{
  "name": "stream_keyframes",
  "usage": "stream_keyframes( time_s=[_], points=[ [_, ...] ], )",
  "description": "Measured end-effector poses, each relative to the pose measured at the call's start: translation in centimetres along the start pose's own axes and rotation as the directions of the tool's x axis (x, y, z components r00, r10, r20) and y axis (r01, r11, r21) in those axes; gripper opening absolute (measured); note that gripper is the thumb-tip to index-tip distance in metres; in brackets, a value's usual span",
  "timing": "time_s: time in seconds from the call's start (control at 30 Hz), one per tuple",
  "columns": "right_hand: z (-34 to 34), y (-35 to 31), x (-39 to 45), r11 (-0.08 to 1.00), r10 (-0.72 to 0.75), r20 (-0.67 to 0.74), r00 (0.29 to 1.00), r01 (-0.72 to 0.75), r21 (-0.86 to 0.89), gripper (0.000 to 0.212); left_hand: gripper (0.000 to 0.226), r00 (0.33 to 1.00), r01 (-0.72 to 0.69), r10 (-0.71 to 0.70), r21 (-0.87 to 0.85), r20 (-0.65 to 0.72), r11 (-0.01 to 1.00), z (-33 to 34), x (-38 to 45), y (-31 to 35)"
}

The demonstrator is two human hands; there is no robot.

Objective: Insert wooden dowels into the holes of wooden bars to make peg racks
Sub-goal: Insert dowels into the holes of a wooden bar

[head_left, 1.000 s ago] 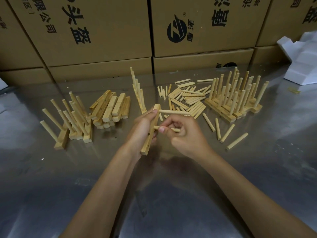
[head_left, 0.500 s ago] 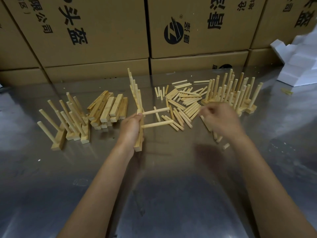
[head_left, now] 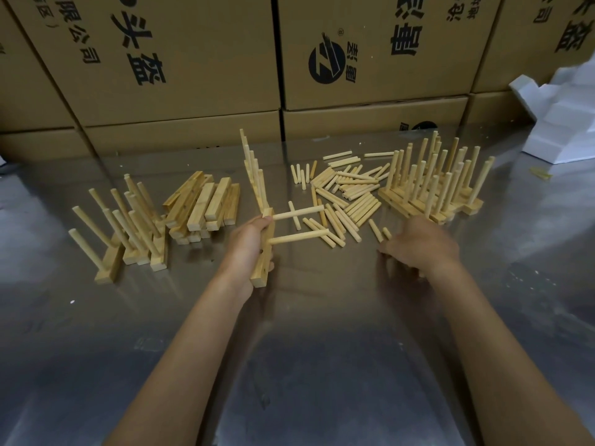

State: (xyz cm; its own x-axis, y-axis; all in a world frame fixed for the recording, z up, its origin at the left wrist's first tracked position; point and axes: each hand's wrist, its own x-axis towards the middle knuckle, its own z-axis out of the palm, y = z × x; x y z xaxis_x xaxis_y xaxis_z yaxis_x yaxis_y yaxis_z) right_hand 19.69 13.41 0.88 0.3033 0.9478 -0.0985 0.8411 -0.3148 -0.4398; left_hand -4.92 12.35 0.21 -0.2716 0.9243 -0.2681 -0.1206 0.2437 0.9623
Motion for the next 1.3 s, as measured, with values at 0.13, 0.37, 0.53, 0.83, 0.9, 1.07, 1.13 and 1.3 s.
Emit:
stream_keyframes(
  time_s=[0.13, 0.37, 0.53, 0.83, 0.9, 1.07, 1.13, 1.3],
  points=[
    [0.5, -0.2, -0.1, 0.999, -0.047, -0.008, 0.999, 0.047, 0.021, 0.019, 0.031, 1.000, 0.015, -0.015, 0.004, -0.008, 1.000, 0.0, 0.1, 0.0],
    [0.4, 0.4, 0.0, 0.998, -0.001, -0.123, 0.992, 0.009, 0.060, 0.009, 0.028, 1.000, 0.006, -0.006, 0.010, 0.004, 1.000, 0.0, -0.1, 0.1],
    [0.9, 0.0, -0.2, 0.991, -0.090, -0.173, 0.981, 0.106, 0.083, 0.012, 0.023, 0.999, 0.036, -0.035, -0.042, 0.041, 0.998, -0.3, -0.4, 0.1],
    [1.8, -5.1, -5.5, 0.564, -0.720, 0.110, 0.685, 0.485, 0.668, 0.017, 0.017, 0.979, 0.120, -0.051, -0.350, 0.198, 0.929, -1.2, -0.8, 0.6],
    [2.7, -5.9, -6.7, 0.507, -0.763, 0.049, 0.644, 0.550, 0.663, 0.017, 0.018, 0.982, 0.107, -0.045, -0.348, 0.182, 0.931, -1.0, -0.8, 0.5],
    [4.1, -6.5, -7.9, 0.432, -0.791, -0.103, 0.603, 0.670, 0.604, 0.010, 0.016, 0.994, 0.032, 0.005, -0.324, 0.113, 0.946, -1.0, -0.7, 0.6],
    [4.2, -6.6, -8.0, 0.404, -0.816, -0.158, 0.556, 0.744, 0.532, 0.011, 0.019, 0.996, -0.027, 0.047, -0.252, 0.072, 0.967, -1.0, -0.6, 0.7],
    [4.9, -6.7, -8.3, 0.361, -0.846, -0.243, 0.475, 0.845, 0.395, 0.006, 0.035, 0.990, -0.079, 0.098, -0.186, 0.099, 0.979, -0.3, -0.8, 0.7]
  ],
)
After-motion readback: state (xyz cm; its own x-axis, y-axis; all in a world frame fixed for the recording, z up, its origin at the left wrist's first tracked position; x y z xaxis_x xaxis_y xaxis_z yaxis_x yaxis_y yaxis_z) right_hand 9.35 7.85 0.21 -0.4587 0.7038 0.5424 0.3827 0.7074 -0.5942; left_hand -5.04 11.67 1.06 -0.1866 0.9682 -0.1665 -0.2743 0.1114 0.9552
